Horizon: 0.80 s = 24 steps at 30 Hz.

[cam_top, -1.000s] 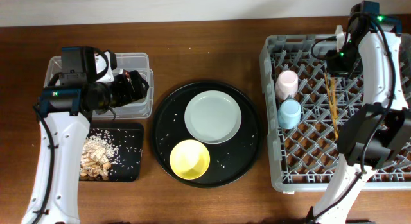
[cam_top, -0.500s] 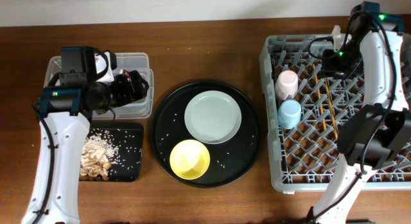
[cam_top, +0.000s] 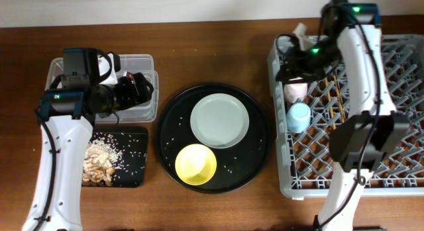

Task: Sort waste into correct bins and load items into the dishwasher rack
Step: 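Place the second chopstick upright in the dish rack, then move the right gripper to the yellow bowl and grasp its rim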

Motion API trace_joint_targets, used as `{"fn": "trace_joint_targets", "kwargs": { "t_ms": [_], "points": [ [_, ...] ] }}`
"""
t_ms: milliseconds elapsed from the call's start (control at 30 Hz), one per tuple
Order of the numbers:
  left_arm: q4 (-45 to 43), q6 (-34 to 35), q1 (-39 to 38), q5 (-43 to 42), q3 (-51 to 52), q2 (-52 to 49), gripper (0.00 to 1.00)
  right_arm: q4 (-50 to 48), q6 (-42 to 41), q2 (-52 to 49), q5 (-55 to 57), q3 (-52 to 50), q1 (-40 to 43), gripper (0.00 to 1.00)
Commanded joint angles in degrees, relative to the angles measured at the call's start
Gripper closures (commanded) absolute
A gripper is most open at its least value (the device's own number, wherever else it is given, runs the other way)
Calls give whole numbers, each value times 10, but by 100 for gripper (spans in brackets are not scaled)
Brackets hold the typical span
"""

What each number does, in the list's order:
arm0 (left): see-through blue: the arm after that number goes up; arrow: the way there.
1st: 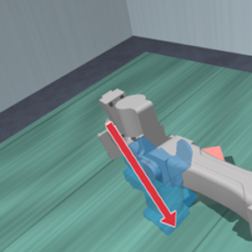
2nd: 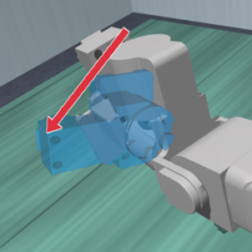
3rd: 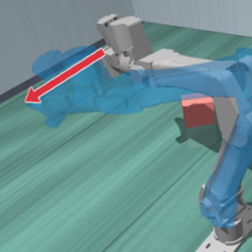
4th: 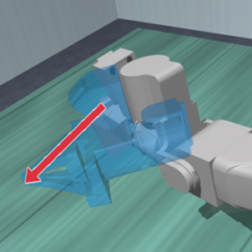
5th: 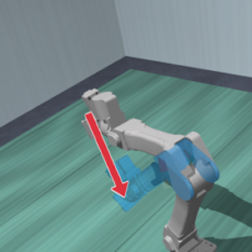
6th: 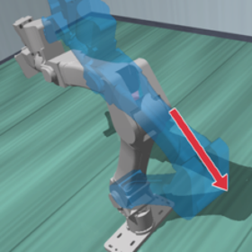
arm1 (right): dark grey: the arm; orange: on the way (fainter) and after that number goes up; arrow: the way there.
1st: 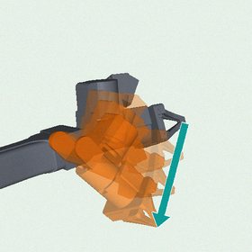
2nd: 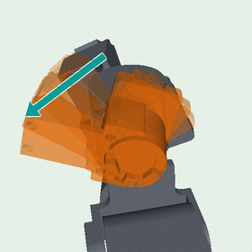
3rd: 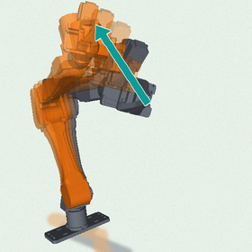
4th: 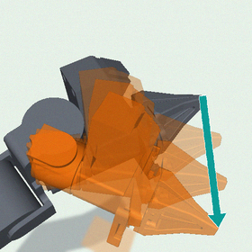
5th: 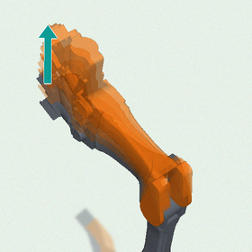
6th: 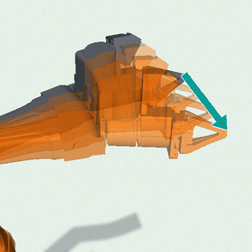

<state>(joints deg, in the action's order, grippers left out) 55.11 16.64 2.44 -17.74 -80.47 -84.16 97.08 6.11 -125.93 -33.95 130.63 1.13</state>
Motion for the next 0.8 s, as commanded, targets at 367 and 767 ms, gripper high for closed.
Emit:
{"fn": "trace_joint_targets", "kwargs": {
  "t_ms": [367,767],
  "points": [
    [1,-5,2,2,3,-3,1,3,-91,188,152,5,-252,66],
    [1,-5,2,2,3,-3,1,3,-98,279,178,-189,-285,71]
  ]
}}
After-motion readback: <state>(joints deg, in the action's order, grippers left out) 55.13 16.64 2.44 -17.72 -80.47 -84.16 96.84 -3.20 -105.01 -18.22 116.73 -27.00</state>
